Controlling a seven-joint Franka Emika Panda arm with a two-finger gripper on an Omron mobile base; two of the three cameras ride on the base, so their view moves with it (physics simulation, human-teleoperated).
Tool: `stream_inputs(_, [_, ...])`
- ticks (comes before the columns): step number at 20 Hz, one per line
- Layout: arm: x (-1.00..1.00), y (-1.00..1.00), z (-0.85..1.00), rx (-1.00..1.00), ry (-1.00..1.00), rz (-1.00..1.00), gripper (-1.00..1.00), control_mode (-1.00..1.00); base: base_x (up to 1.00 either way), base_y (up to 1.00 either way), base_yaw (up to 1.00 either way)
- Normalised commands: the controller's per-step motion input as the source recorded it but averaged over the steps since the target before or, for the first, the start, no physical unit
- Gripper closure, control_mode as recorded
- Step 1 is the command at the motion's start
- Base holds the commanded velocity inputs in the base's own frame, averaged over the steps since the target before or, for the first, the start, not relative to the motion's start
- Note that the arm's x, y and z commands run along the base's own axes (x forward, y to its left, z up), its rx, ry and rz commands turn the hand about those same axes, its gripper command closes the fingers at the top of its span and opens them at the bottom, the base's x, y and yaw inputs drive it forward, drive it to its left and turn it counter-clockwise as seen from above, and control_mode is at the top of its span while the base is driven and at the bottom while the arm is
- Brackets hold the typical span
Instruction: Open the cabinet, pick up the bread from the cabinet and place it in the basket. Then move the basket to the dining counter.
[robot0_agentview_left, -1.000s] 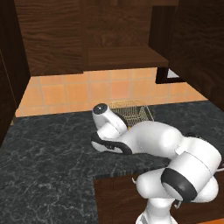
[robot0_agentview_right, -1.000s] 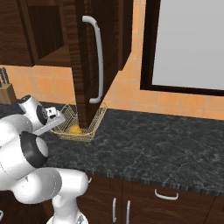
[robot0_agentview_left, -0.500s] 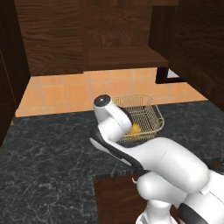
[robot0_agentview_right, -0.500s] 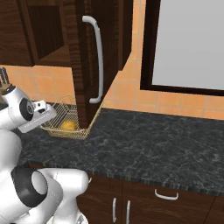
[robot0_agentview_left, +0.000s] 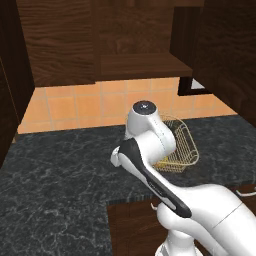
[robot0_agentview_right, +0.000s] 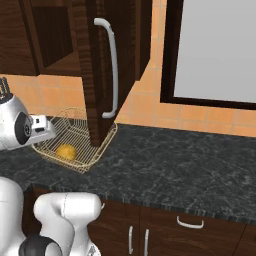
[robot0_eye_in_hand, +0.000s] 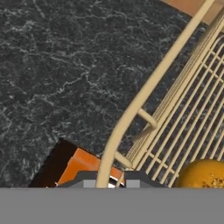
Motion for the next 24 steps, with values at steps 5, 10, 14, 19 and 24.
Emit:
stream_inputs(5, [-0.04,0.0,0.42,-0.11,0.19,0.0,1.0,-1.0,0.0,0.0,0.0])
stream_inputs(10, [0.0,0.0,0.17,-0.21,0.34,0.03,1.0,-1.0,0.0,0.0,0.0])
stream_inputs(14, [-0.33,0.0,0.26,-0.13,0.08,0.02,1.0,-1.0,0.0,0.0,0.0])
stream_inputs(19, [-0.51,0.0,0.47,-0.07,-0.01,0.0,1.0,-1.0,0.0,0.0,0.0])
stream_inputs(24, [-0.45,-0.01,0.28,0.11,-0.17,0.0,1.0,-1.0,0.0,0.0,0.0])
